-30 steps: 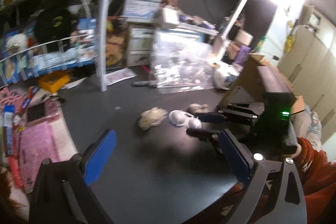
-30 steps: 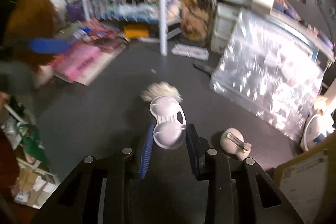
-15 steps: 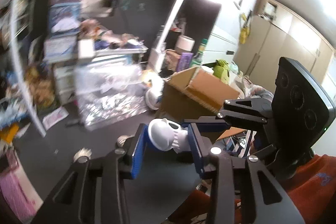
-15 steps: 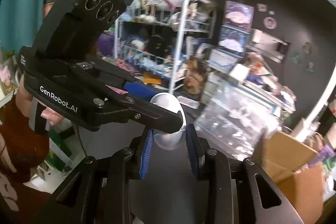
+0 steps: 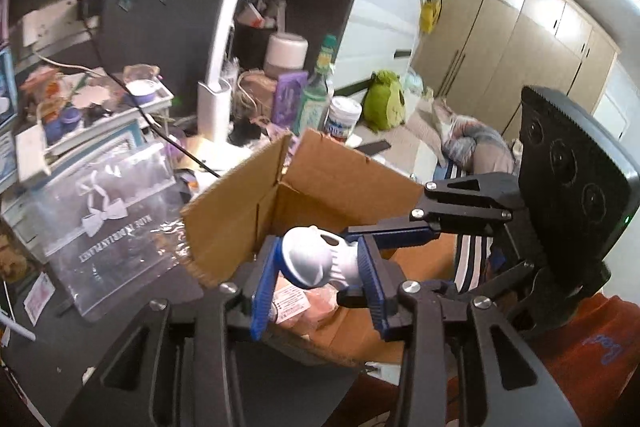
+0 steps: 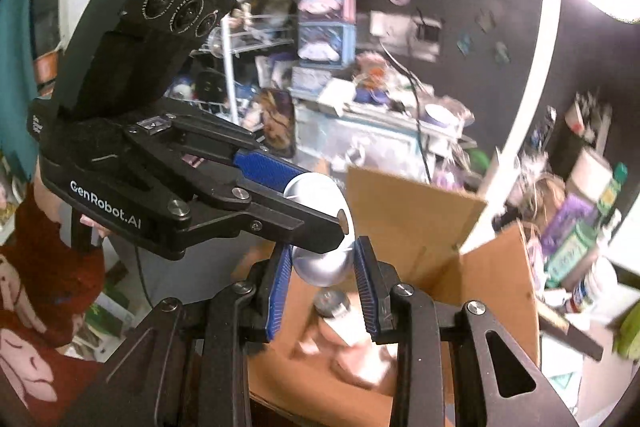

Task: Organize objects
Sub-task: 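Carry the eye mask with the right gripper and release it into the box, then move the right gripper to the white hair clip and grasp it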

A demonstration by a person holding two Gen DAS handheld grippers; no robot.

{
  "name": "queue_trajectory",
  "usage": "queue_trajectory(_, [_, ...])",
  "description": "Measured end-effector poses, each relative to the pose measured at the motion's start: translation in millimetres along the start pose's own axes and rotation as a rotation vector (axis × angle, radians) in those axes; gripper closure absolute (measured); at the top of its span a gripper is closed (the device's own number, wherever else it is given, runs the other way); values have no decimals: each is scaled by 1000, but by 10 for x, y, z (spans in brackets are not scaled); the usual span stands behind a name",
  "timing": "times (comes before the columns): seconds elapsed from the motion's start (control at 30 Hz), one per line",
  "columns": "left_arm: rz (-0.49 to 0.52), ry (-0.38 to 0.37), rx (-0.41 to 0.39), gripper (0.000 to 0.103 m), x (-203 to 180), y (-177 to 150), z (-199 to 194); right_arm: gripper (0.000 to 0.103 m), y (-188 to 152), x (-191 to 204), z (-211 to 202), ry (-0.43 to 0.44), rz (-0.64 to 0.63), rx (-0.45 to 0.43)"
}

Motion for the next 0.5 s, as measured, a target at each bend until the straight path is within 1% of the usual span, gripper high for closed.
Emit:
queue_trajectory(0.1, [7,12,33,66,-22,24,109,76,-48,-133,36,4,19,33])
queue_trajectory(0.13, [9,24,46,59,-19,26,132,76,-59,-151,58,-5,20,38])
queue_trajectory(0.17, [11,45,54,41,-8,28,147,76,-71,-167,66,-13,20,44])
queue_trajectory(0.2, [9,60,52,32,10,28,144,75,-79,-188,85,-27,22,54])
queue_trajectory(0.23, [5,72,42,24,27,31,127,68,-86,-210,102,-41,26,62])
queue_trajectory(0.3, [-6,65,26,24,52,35,78,54,-97,-266,99,-55,41,59])
queue_trajectory(0.37, [-10,76,14,20,76,41,23,54,-94,-319,85,-70,58,52])
queue_trajectory(0.5, [-12,119,9,19,115,2,-82,54,-61,-385,70,-86,88,47])
Point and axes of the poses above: each gripper's, at about its wrist camera, not at the fingertips, and z roughly the way its jaws point, x to its left, y to its top, the point moved 2 cm from there along z, roughly the way its jaws point, and after that the axes turned 13 degrees about z, right-handed, at the moved point
